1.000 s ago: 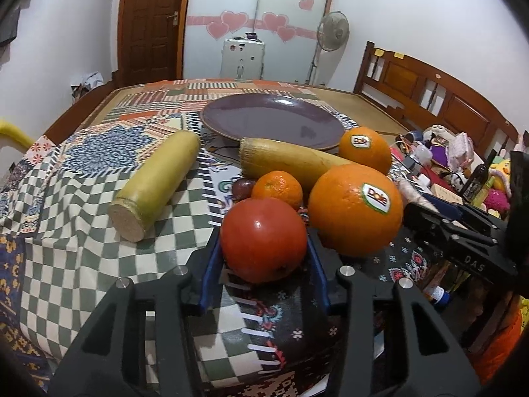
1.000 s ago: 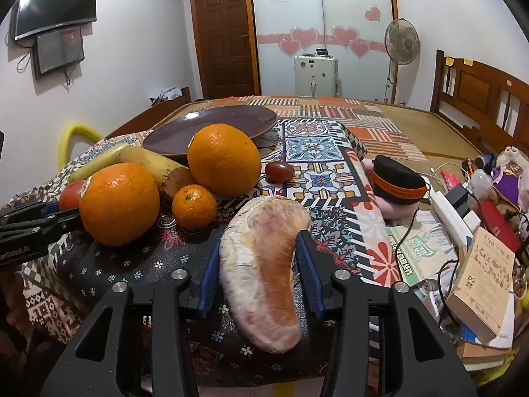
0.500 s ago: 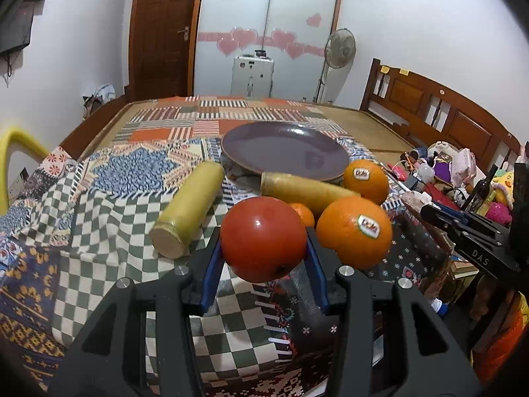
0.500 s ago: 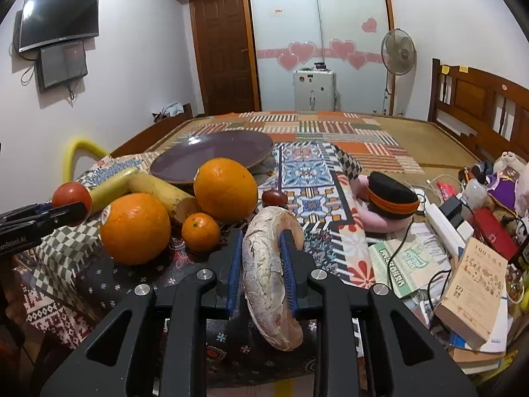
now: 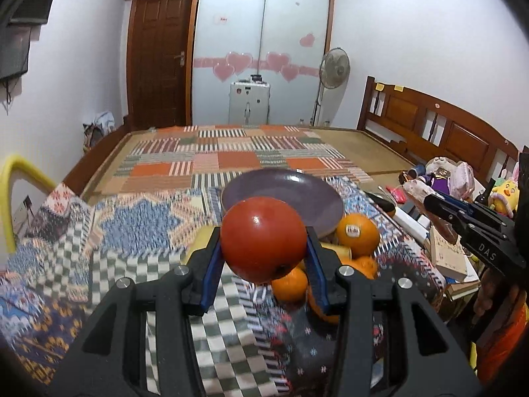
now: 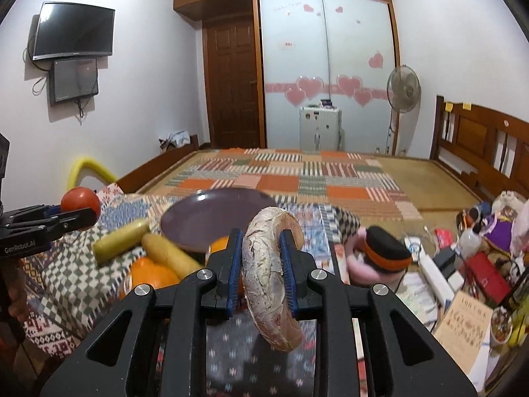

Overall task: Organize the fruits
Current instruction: 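Carry tomato and pomelo onto the purple plate and open both tools, then move left tool to the yellow cylinder while right tool reaches a large orange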

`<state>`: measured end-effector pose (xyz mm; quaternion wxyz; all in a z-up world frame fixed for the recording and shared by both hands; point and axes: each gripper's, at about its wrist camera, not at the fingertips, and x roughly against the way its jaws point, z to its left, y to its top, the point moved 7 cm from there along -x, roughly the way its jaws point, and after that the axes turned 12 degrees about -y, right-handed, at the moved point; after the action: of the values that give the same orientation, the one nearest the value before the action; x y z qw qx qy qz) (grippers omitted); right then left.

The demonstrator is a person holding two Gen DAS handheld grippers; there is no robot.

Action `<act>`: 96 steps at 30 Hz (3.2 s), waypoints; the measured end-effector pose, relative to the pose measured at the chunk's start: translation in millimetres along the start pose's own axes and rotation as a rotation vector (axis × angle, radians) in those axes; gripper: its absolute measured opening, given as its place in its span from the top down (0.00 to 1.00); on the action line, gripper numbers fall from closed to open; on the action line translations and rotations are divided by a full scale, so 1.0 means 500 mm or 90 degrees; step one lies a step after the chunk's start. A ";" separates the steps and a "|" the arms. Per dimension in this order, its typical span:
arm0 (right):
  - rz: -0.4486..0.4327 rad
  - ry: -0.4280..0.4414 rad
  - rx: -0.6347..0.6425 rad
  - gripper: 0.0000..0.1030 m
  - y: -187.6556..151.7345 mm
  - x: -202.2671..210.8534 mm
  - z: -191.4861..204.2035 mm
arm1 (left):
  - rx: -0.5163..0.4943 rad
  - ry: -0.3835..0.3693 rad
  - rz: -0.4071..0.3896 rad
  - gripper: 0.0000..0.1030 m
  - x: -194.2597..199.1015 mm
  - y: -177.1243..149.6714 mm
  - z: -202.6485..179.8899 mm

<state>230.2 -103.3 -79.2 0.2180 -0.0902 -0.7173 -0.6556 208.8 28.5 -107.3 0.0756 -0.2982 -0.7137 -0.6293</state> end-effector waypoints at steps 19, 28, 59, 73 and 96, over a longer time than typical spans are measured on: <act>-0.046 0.014 0.030 0.80 0.084 -0.101 0.058 | -0.007 0.024 -0.002 0.55 -0.109 0.110 0.067; -0.008 0.032 0.061 0.88 0.090 -0.184 0.082 | 0.008 0.029 0.041 0.55 -0.189 0.114 0.110; 0.071 0.056 0.087 0.79 0.054 -0.222 0.057 | -0.003 -0.012 0.229 0.50 -0.341 0.045 0.095; 0.036 0.049 0.083 0.52 0.051 -0.167 0.048 | -0.025 0.011 0.135 0.40 -0.226 0.088 0.098; 0.090 0.062 0.048 0.45 -0.072 -0.133 0.055 | 0.017 0.034 0.171 0.40 -0.115 -0.038 0.187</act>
<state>269.0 -70.2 -141.7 0.3019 -0.1003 -0.7216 -0.6149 270.3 96.9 -169.8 0.1819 -0.3730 -0.6735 -0.6117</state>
